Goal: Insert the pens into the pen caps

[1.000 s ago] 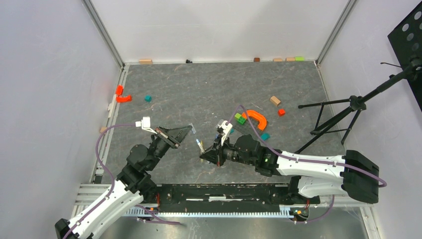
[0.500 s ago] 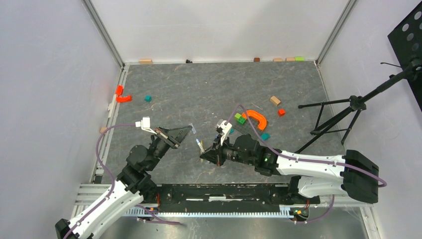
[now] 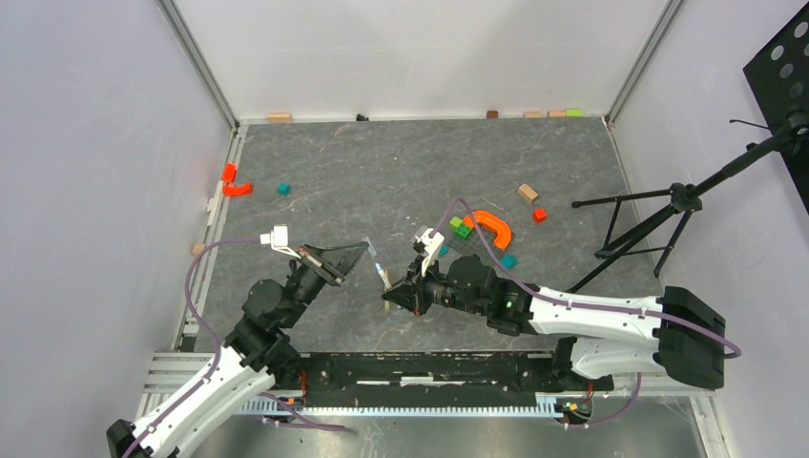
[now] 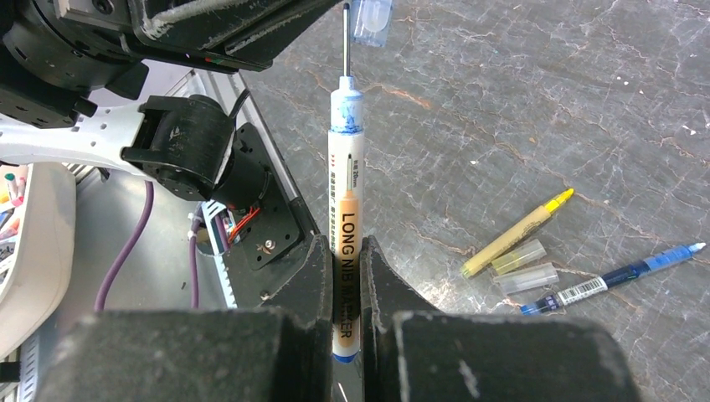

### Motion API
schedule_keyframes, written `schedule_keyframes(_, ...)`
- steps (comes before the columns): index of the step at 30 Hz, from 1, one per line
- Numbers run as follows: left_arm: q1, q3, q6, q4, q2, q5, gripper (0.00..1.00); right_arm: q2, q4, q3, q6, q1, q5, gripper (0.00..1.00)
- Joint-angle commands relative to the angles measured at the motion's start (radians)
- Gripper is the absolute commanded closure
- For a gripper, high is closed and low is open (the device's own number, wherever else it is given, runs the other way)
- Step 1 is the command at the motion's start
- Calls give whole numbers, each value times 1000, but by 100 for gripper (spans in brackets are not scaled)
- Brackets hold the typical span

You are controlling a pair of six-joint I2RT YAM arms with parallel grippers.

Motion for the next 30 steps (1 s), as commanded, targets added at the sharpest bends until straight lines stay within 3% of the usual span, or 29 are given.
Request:
schedule_keyframes(1,0,-2,-23,36,-24,-12,98,5,14,37,-15,5,8,100)
schedule_keyframes(8,0,-6,-29,16,-46,-47,98,-13,36,-19,-14,7,-3,100)
schedule_keyframes(30,0,-29,-38,71,-3,1,98,32,13,43,-24,5,11,100)
